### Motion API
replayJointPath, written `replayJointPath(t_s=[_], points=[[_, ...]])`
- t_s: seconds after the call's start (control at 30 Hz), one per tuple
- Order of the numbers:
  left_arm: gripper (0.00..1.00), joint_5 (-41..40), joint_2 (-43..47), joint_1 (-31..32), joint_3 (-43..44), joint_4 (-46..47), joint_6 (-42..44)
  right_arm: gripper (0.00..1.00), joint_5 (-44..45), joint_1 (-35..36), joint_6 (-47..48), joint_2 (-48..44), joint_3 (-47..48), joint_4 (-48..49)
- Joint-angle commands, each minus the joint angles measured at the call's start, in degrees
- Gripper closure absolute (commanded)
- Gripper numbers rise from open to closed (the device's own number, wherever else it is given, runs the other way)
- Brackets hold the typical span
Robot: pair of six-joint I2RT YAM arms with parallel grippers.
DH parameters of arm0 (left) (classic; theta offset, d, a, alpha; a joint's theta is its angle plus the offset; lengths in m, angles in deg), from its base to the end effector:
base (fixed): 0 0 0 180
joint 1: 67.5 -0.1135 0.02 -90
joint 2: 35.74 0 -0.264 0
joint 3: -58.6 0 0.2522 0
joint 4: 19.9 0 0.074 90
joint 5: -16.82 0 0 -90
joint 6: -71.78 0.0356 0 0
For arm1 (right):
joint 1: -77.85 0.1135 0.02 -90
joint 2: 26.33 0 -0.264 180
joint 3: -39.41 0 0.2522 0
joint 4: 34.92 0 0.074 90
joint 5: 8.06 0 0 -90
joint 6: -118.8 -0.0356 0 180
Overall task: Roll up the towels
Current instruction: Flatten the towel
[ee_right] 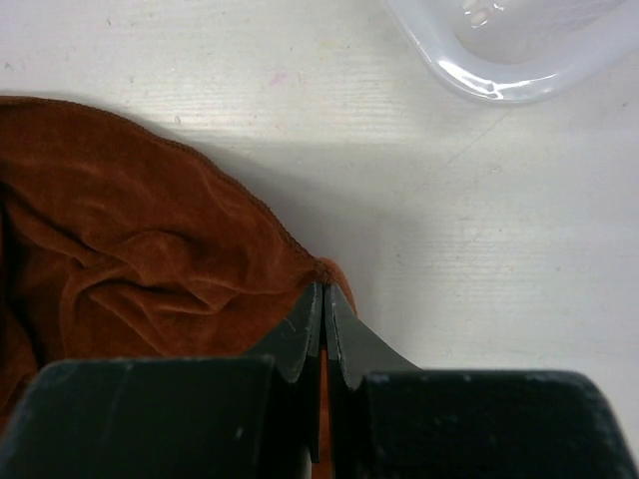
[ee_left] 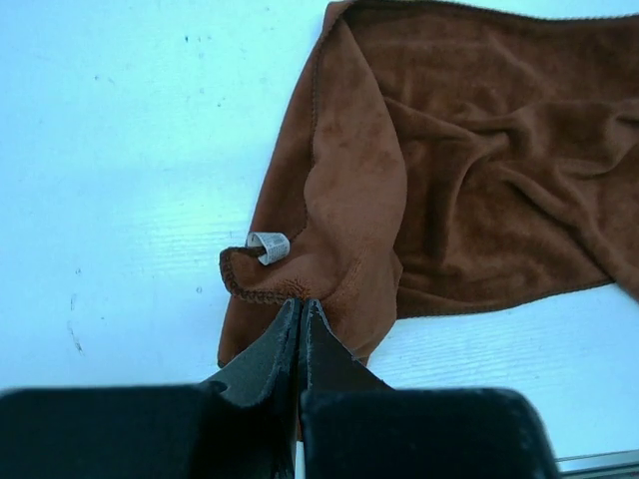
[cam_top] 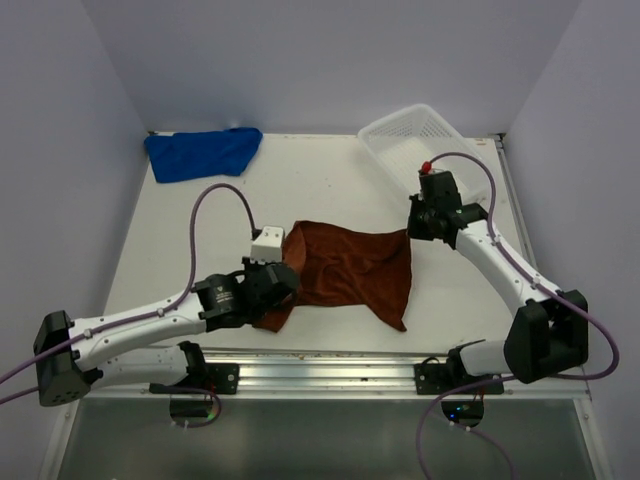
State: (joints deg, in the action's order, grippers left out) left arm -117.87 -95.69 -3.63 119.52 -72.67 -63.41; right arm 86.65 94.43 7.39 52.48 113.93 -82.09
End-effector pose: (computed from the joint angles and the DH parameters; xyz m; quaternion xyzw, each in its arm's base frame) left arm 0.1112 -0.1698 0.2682 0.0191 0.8826 -0.0380 0.4682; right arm 0.2773 0.0795 0.2680 0.0533 0.9418 0.0706 0.3244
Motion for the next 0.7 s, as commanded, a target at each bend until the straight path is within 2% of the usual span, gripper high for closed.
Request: replayJointPath(t_s=[0.0, 0.1, 0.2, 0.43, 0.47, 0.5, 0.53, 0.67], points=[[1.00, 0.30, -1.58, 2.20, -2.32, 1.27, -2.80, 1.00, 2.85, -0.23, -0.48, -2.16, 1.57, -2.01], [1.00, 1.61, -3.60, 7.73, -4.70, 8.91, -0.70, 1.00, 2.76, -0.23, -0.39, -2.25, 0.69, -1.84], [1.00, 4.43, -7.72, 10.29, -5.93, 15.24, 0.97, 1.00, 2.23, -0.14, -0.74, -2.25, -0.72, -1.22], [1.00, 7.50, -16.86, 15.31, -6.63, 23.52, 0.81, 1.00, 1.36, -0.23, -0.83, -1.99, -2.04, -0.87], [0.98, 9.07, -17.13, 15.49, -6.99, 25.54, 0.89, 1.00, 0.83, -0.14, -0.83, -1.90, -2.13, -0.78], [0.86, 9.70, -17.22, 15.75, -7.43, 26.43, 0.98, 1.00, 0.74, -0.23, -0.83, -1.81, -2.39, -0.69], [0.79, 10.05, -17.14, 15.93, -8.13, 26.87, 0.55, 1.00, 0.57, -0.23, -0.83, -1.81, -2.48, -0.61], [0.60, 9.45, -16.00, 16.45, -8.22, 26.00, -0.43, 1.00, 0.13, -0.14, -0.92, -1.55, -2.74, -0.25]])
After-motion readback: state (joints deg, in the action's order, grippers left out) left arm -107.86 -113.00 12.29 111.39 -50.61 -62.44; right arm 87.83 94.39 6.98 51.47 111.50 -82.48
